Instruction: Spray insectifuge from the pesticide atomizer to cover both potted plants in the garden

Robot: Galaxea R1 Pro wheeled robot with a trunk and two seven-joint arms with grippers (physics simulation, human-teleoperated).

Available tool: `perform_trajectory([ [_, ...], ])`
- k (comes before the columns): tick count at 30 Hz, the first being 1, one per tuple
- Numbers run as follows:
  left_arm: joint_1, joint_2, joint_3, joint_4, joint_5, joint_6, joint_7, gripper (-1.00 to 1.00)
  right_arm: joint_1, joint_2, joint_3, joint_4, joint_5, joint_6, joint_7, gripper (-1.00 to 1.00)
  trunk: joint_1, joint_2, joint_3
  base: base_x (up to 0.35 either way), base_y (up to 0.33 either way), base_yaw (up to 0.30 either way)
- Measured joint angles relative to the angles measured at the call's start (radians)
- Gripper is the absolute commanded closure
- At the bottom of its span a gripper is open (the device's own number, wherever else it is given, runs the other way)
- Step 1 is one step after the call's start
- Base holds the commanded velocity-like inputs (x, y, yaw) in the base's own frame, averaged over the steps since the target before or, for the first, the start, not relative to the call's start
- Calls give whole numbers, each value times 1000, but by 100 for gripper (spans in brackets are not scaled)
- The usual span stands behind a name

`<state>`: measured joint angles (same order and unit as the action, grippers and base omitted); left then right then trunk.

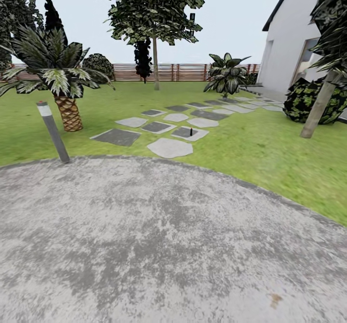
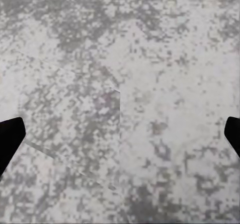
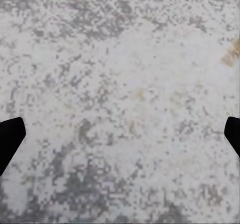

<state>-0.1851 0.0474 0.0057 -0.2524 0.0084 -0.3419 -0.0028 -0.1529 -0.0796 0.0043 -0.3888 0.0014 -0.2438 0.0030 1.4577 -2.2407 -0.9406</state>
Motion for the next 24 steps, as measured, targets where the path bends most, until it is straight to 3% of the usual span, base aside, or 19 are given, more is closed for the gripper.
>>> perform_trajectory([
  [24, 0, 0, 0, 0, 0, 0, 0, -100, 0, 0, 0, 0, 0, 0, 0, -100, 0, 0, 0, 337, 0, 0],
])
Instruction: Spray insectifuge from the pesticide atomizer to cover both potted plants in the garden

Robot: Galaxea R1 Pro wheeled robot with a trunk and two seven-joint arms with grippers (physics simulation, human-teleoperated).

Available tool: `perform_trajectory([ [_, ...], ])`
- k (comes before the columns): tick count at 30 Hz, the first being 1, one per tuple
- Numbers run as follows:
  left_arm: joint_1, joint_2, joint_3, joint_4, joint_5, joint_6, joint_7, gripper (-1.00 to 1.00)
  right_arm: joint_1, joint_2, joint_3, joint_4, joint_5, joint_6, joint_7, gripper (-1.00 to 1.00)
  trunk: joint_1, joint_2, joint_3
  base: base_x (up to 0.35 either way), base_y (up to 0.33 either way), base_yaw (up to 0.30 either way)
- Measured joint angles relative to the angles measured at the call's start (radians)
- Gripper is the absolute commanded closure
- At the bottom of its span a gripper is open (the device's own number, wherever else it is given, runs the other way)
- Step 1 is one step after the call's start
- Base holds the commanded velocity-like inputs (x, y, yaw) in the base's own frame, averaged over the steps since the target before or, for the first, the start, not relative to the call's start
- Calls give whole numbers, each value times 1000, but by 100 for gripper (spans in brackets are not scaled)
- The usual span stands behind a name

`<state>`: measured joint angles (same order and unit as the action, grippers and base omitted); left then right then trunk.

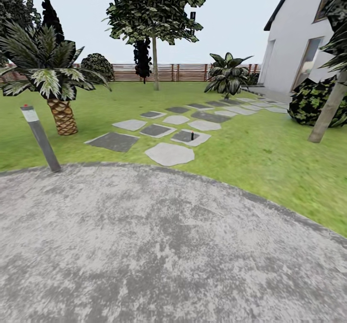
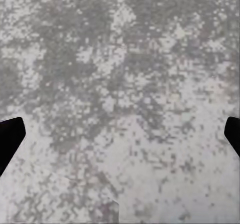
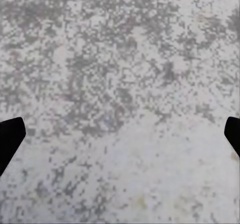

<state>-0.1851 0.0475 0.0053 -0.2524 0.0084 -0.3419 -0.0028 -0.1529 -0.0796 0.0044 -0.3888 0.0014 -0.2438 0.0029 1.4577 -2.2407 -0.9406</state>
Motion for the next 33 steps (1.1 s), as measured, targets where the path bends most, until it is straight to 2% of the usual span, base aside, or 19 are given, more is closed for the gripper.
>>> perform_trajectory([
  [33, 0, -1, 0, 0, 0, 0, 0, -100, 0, 0, 0, 0, 0, 0, 0, -100, 0, 0, 0, 337, 0, 0],
])
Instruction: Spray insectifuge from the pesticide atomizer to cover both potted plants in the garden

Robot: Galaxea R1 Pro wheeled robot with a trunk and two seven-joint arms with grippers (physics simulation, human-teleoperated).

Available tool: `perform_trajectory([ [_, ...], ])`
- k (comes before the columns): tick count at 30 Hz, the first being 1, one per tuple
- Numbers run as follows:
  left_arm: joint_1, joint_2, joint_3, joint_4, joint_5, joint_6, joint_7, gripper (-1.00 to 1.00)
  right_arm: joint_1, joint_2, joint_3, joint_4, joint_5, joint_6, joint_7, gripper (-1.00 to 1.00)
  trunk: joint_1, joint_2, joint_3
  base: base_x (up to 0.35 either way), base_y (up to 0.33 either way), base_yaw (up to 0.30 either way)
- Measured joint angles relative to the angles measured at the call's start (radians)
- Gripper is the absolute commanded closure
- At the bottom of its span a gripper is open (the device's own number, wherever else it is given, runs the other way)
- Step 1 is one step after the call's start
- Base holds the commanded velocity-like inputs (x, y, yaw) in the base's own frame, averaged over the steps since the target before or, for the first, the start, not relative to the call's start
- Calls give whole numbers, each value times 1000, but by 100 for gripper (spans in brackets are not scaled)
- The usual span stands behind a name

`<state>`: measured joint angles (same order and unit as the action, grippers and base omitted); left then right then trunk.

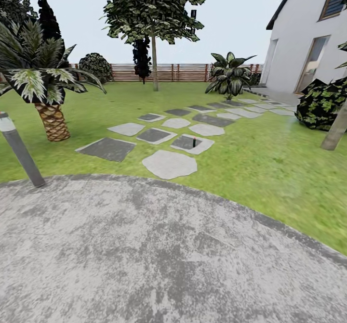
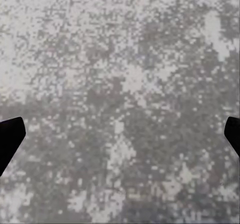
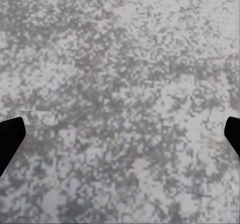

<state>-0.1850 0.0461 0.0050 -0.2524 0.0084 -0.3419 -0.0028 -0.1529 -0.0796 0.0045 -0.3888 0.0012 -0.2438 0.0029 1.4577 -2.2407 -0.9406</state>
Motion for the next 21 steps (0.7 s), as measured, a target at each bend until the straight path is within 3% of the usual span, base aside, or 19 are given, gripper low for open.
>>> perform_trajectory([
  [21, 0, 0, 0, 0, 0, 0, 0, -100, 0, 0, 0, 0, 0, 0, 0, -100, 0, 0, 0, 337, 0, 0],
])
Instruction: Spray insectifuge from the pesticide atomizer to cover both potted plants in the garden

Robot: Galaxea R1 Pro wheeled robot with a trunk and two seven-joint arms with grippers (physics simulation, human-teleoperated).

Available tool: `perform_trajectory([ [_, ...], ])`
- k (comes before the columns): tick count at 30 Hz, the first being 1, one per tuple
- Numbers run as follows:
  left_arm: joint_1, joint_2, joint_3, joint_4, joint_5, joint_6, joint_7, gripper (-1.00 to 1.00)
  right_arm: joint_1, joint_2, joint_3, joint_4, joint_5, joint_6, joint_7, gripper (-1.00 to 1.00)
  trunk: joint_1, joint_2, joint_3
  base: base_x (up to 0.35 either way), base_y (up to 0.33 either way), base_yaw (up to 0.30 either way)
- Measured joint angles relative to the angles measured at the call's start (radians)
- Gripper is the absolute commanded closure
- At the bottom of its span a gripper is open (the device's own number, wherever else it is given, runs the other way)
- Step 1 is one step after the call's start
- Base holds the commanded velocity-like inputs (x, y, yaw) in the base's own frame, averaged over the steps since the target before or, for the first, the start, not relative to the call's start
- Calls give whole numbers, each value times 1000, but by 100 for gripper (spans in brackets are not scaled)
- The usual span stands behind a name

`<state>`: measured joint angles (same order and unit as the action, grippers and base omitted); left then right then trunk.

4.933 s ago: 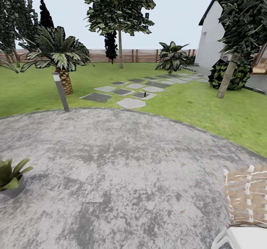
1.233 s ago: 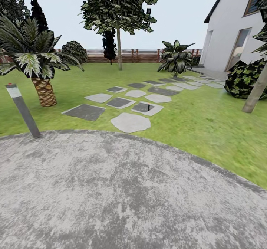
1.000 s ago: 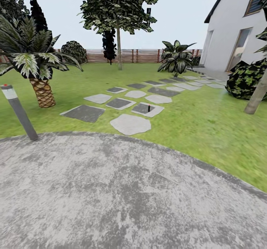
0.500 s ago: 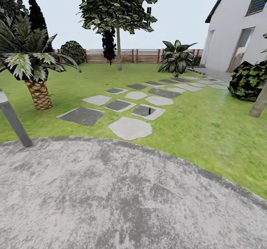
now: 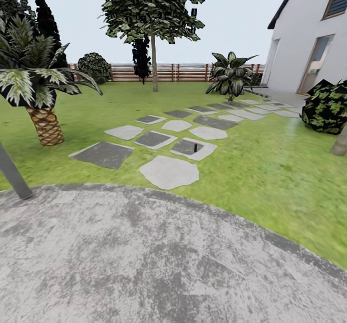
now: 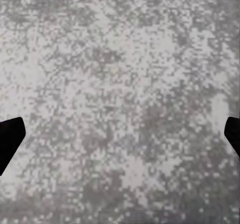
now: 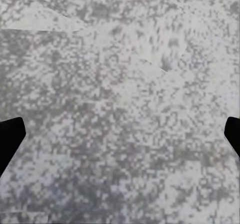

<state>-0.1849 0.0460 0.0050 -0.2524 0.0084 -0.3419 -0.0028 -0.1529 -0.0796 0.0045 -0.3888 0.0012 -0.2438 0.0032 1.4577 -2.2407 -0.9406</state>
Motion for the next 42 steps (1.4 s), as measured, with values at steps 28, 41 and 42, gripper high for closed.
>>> perform_trajectory([
  [28, 0, 0, 0, 0, 0, 0, 0, -100, 0, 0, 0, 2, 2, -35, -5, -100, 0, 0, 0, 337, 0, 0],
  [41, 0, 0, 0, 0, 0, 0, 0, -100, 0, 0, 0, 2, 2, -35, -5, -100, 0, 0, 0, 337, 0, 0],
  [42, 0, 0, 0, 0, 0, 0, 0, -100, 0, 0, 0, 2, 2, -35, -5, -100, 0, 0, 0, 337, 0, 0],
])
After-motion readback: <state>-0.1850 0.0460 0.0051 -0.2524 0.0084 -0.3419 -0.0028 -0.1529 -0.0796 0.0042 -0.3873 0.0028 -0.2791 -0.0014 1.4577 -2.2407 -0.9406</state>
